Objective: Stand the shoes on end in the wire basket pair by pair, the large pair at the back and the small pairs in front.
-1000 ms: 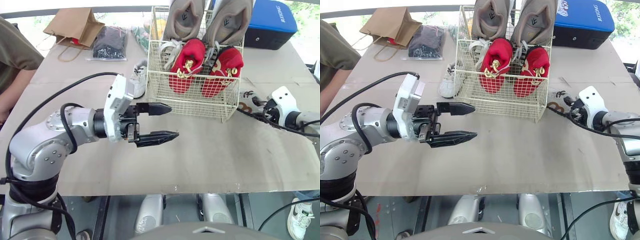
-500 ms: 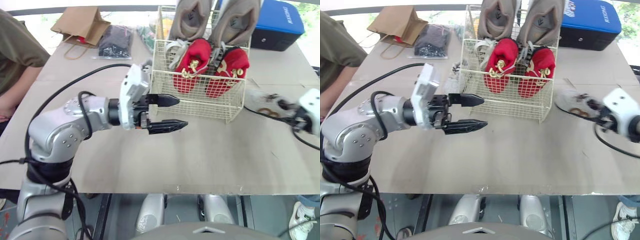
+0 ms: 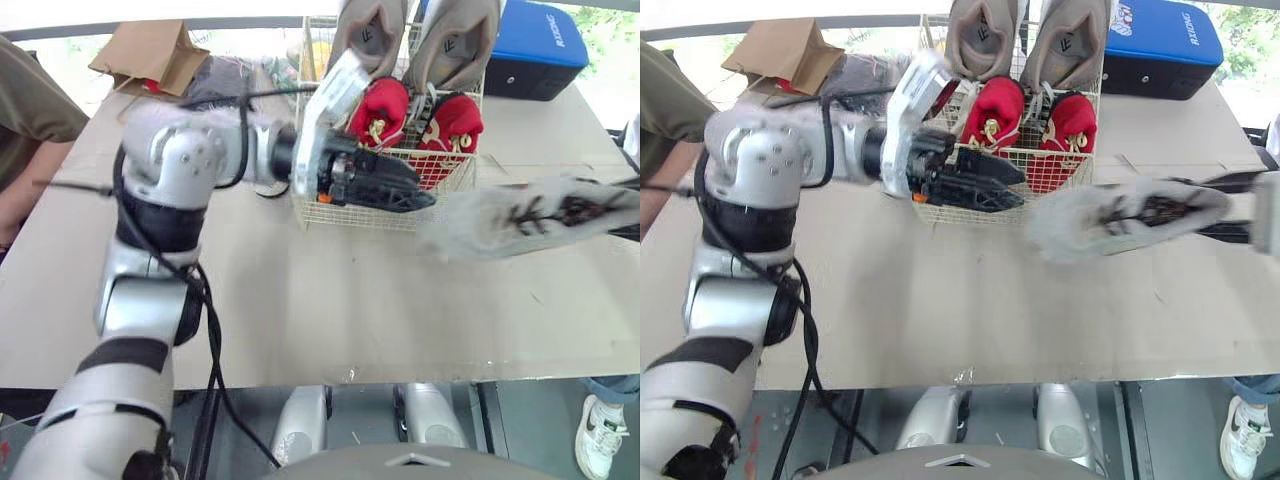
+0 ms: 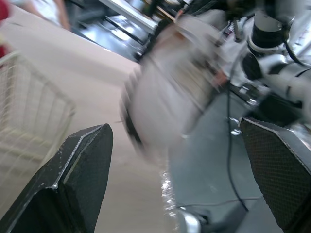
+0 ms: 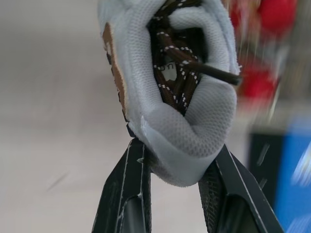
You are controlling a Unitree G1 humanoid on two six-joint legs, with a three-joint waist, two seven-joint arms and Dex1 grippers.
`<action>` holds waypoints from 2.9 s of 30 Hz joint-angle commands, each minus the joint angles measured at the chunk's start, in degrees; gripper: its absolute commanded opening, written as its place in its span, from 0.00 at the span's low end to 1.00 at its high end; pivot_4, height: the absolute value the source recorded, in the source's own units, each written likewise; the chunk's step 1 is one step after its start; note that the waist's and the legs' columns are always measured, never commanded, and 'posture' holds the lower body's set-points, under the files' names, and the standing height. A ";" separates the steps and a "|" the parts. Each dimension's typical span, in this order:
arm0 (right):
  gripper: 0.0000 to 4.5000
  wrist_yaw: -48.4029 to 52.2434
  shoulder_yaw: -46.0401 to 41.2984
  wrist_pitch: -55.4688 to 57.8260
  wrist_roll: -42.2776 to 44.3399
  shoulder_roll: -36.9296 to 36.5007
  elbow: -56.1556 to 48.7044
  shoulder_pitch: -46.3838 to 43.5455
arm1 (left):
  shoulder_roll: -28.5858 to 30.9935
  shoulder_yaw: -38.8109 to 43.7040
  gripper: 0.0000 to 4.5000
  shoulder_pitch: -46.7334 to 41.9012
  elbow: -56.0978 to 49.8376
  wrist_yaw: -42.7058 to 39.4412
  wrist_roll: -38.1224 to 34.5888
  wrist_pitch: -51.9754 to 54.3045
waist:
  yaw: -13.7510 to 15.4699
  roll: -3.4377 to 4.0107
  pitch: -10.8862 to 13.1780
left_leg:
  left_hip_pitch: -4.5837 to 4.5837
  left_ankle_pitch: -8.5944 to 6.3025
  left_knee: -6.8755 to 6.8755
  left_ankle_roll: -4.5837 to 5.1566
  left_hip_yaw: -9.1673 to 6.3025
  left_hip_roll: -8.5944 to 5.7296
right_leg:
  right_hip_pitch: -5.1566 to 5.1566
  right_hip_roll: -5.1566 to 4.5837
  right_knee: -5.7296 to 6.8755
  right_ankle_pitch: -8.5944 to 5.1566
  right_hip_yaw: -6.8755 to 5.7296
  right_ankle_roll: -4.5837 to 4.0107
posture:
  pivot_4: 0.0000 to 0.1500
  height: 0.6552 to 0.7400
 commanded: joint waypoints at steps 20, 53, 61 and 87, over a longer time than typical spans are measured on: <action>0.67 -34.20 23.05 36.64 15.99 25.68 6.36 -23.43 | -6.14 22.81 0.11 15.69 -16.03 13.82 7.37 -15.18 | 0.84 -0.09 0.03 | -0.98 0.15 0.35 -0.24 -0.17 -0.09 | -0.94 -0.17 0.50 0.02 -0.18 0.01 | 1.00 1.00; 0.00 -74.59 21.84 42.20 45.82 55.03 4.24 -31.19 | -8.68 19.99 1.00 23.43 -21.28 21.99 8.85 -24.98 | -0.02 -0.19 -0.04 | -0.96 0.14 0.33 -0.19 -0.24 -0.18 | -1.03 -0.16 0.98 0.01 -0.26 0.01 | 1.00 1.00; 0.28 -72.30 23.55 41.96 50.92 52.53 2.40 -29.41 | -9.75 19.95 1.00 23.13 -19.40 22.53 6.77 -23.12 | -0.03 -0.18 -0.04 | -0.97 0.13 0.33 -0.17 -0.24 -0.18 | -1.03 -0.16 0.94 0.01 -0.26 0.01 | 1.00 1.00; 0.43 -85.47 26.11 37.58 59.53 53.94 9.86 -32.61 | -6.26 16.71 0.50 26.09 -23.15 15.45 7.34 -28.07 | -0.01 -0.18 -0.03 | -0.96 0.11 0.31 -0.14 -0.23 -0.17 | -1.04 -0.17 0.80 0.01 -0.26 0.01 | 1.00 1.00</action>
